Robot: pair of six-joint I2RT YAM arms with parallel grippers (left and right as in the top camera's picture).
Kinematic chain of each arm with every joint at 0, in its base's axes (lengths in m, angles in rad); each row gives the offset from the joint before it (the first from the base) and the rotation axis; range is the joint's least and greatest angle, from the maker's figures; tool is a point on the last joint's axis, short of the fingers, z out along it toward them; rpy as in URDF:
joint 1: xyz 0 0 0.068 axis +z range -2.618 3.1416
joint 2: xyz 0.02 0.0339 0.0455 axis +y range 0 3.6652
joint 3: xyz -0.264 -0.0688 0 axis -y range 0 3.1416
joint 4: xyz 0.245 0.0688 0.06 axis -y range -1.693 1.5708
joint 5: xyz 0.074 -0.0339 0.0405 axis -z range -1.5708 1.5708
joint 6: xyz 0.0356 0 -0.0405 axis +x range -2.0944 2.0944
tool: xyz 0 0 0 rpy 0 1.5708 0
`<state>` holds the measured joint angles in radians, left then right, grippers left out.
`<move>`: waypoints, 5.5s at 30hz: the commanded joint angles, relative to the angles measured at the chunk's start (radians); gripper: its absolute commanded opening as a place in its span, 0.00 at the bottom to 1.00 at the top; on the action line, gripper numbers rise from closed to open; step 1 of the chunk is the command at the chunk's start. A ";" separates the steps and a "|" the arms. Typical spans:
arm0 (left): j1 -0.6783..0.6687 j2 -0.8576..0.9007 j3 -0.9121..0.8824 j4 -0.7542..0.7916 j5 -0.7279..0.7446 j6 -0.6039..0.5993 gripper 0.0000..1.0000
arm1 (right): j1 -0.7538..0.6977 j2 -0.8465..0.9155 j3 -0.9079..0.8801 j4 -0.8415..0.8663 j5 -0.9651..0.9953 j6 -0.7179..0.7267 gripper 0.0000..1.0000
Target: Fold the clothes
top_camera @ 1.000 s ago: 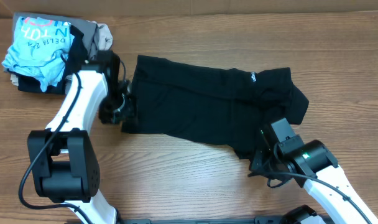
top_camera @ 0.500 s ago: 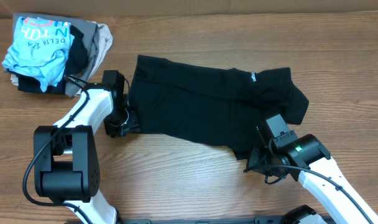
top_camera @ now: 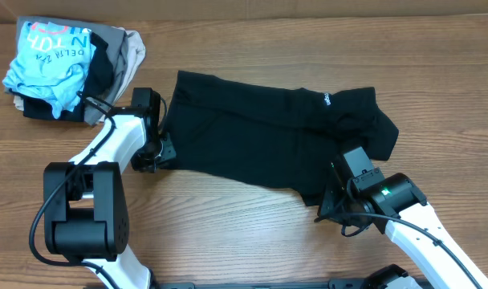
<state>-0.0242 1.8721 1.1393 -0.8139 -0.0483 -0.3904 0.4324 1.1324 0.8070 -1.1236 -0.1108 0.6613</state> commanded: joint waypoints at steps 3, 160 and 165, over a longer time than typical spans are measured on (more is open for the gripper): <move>0.012 -0.001 0.036 -0.079 -0.030 0.002 0.04 | -0.003 -0.010 0.026 -0.026 0.012 -0.003 0.04; -0.236 0.351 1.027 -0.562 0.193 0.540 0.75 | -0.599 0.801 0.456 0.259 -0.185 -0.492 0.83; -0.233 0.351 1.027 -0.562 0.175 0.539 0.76 | -0.599 0.854 0.456 0.259 -0.297 -0.513 0.77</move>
<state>-0.2554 2.2189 2.1700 -1.3773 0.1513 0.1486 -0.1707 1.9587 1.2659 -0.8680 -0.3130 0.1658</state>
